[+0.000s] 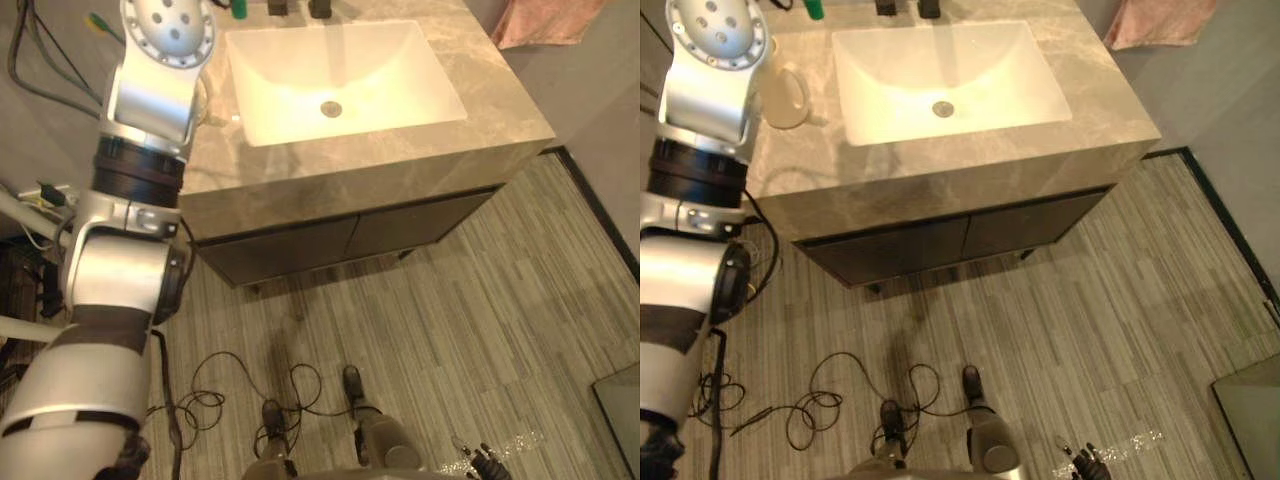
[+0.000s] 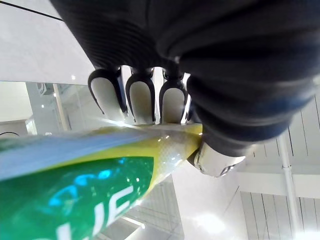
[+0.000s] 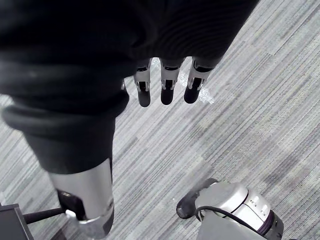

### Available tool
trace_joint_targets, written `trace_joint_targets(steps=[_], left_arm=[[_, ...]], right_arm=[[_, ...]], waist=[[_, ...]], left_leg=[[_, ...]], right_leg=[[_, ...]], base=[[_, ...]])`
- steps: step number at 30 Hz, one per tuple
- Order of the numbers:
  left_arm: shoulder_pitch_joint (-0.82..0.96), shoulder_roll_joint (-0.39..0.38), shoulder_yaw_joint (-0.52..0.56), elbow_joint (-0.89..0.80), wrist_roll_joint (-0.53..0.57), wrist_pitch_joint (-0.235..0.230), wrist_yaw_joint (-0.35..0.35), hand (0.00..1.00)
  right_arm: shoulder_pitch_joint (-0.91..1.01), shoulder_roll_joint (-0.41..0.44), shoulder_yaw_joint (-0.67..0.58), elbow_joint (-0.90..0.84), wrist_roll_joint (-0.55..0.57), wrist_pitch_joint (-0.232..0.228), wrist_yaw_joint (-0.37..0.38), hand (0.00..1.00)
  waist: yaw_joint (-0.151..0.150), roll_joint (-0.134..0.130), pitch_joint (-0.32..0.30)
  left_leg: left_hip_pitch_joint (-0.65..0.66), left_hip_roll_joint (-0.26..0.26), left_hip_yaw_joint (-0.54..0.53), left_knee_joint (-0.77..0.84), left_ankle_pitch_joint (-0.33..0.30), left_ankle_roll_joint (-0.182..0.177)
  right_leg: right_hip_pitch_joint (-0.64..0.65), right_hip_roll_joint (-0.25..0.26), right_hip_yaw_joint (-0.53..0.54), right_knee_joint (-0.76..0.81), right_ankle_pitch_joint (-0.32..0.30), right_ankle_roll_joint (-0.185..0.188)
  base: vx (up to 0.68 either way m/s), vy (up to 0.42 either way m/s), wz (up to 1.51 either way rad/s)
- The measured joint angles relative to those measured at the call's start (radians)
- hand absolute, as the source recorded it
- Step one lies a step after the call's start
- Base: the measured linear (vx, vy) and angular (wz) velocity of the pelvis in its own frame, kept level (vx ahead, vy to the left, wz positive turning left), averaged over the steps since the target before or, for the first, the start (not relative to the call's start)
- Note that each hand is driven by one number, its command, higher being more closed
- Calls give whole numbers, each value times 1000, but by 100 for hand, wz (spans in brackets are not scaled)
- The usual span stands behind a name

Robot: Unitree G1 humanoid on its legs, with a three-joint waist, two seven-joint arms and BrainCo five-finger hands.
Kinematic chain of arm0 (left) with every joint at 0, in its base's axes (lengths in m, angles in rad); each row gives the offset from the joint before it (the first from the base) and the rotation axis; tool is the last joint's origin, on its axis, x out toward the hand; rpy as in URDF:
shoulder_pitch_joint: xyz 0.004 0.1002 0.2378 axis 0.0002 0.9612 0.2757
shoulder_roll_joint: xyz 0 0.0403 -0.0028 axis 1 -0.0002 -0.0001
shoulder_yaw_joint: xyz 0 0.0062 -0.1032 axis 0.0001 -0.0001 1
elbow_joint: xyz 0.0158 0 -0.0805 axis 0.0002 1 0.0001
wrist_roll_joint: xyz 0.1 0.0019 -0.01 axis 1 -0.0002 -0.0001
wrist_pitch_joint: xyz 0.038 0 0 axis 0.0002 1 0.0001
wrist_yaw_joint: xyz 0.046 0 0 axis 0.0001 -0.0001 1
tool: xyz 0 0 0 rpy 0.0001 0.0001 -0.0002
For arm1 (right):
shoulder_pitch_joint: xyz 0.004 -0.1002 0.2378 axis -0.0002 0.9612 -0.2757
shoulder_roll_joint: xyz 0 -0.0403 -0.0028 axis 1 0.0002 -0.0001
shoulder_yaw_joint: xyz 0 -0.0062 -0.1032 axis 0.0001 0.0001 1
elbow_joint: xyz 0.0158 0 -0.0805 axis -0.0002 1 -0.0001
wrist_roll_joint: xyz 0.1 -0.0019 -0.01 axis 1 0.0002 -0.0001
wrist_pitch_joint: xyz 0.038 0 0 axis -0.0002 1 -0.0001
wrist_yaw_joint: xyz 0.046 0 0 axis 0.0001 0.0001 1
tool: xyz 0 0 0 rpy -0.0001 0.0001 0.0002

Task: Organize washtable

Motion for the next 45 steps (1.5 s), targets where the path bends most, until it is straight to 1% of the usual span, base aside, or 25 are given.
trace_joint_targets(steps=[1, 4, 7, 8, 10, 12, 16, 19, 23, 28, 29, 32, 35, 36, 39, 41, 43, 45], left_arm=[[0, 5, 3, -3, -1, 0, 2, 100], [0, 10, 40, -7, -22, -2, 21, 100], [0, 10, 58, -6, -40, -4, 29, 100], [0, 10, 65, -6, -52, -4, 37, 100], [-3, 10, 85, -3, -71, -5, 42, 100], [-4, 11, 110, 23, -104, -8, 43, 100], [-5, 13, 145, 97, -147, -8, 42, 100], [-9, 19, 145, 145, -176, -7, 37, 100], [-28, 33, 142, 194, -189, -3, 14, 100], [-53, 43, 141, 236, -196, 2, -8, 100], [-53, 47, 141, 236, -196, 2, -7, 100], [-54, 52, 140, 236, -192, 2, -2, 100], [-56, 52, 136, 236, -173, 4, 7, 100], [-56, 52, 128, 235, -163, 7, 30, 100], [-56, 54, 127, 233, -128, 15, 60, 100], [-56, 57, 128, 231, -92, 31, 83, 100], [-56, 58, 117, 231, -45, 55, 106, 100], [-56, 65, 98, 231, 6, 74, 111, 100]], right_arm=[[0, 0, 0, 0, 0, 0, 0, 0], [-1, -3, 0, -1, 0, 0, 0, 0], [-1, -2, 1, 0, 0, 0, 0, 0], [-1, 0, 1, 0, 0, 0, 0, 0], [-1, 9, 1, 0, 0, 1, 0, 0], [-1, 13, 1, 0, 0, 1, 0, 0], [0, 19, 1, 0, 0, 3, 0, 0], [0, 20, 1, -1, 0, 7, 0, 0], [0, 20, 1, -2, 0, 18, 1, 0], [-1, 12, 1, -2, 0, 19, 2, 0], [0, 9, 1, -2, 0, 19, 1, 0], [-1, 3, 1, -1, 0, 19, 2, 0], [-2, -9, 7, -1, 0, 18, 0, 0], [-2, -12, 13, -1, 0, 17, -1, 0], [-2, -12, 38, 1, 0, 16, -1, 0], [-5, -10, 45, 0, 0, 14, -1, 0], [-6, -9, 56, 0, 0, 0, -2, 0], [-6, -9, 70, 0, 0, -5, -7, 0]], waist=[[0, -4, 0], [-1, -10, 0], [-5, -19, 0], [-7, -24, 0], [-14, -43, -4], [-25, -52, -8], [-28, -55, -10], [-27, -55, -10], [-28, -55, -10], [-30, -55, -10], [-30, -55, -10], [-31, -54, -9], [-36, -54, -9], [-37, -54, -9], [-37, -54, -9], [-36, -54, -9], [-37, -55, -9], [-37, -56, -8]], left_leg=[[0, -3, 1, 0, 1, -1], [2, -7, 8, 0, 7, -1], [3, -15, 11, 0, 7, -1], [5, -18, 12, 0, 8, -1], [7, -23, 12, 0, 8, -1], [7, -28, 10, 1, 8, -1], [8, -30, 8, 1, 7, -1], [8, -30, 2, 1, 7, 0], [8, -29, 0, 0, 6, 1], [6, -28, 1, 0, 4, -1], [6, -30, 2, 0, 5, 1], [6, -28, 5, 0, 9, -4], [6, -28, 7, 0, 16, -5], [6, -31, 7, 0, 16, -5], [6, -35, 5, 0, 17, -5], [4, -37, 3, 0, 16, -5], [2, -38, -2, 0, 16, -5], [1, -38, -4, 0, 16, -5]], right_leg=[[0, -2, 0, 0, -7, -8], [-1, -7, -1, 0, -21, 2], [-1, -15, 1, 1, -18, -2], [0, -18, 1, 4, -17, -2], [3, -23, 0, 4, -17, -3], [5, -29, 0, 4, -15, -4], [5, -31, 0, 3, 12, 0], [6, -31, 1, 1, 28, -4], [6, -30, 1, 0, 28, -4], [3, -28, 2, 0, 23, -10], [3, -30, 1, 0, 13, -18], [1, -27, -3, 0, -13, -15], [0, -27, -4, 0, -16, -14], [0, -30, -4, 0, -13, -10], [1, -35, -6, 4, -10, -12], [1, -37, -6, 4, -10, -12], [1, -39, -6, 4, -8, -12], [1, -39, -6, 4, -5, -11]], base=[[41, 28, 0], [47, 28, -3], [60, 55, 0], [78, 71, 1], [100, 83, 3], [85, 76, 6], [52, 78, 0], [26, 66, 0], [20, 45, 0], [11, 20, -1], [25, 33, -1], [10, 8, -1], [61, 44, -1], [59, 50, 2], [100, 84, 3], [99, 77, 5], [85, 72, 6], [61, 62, 3]])
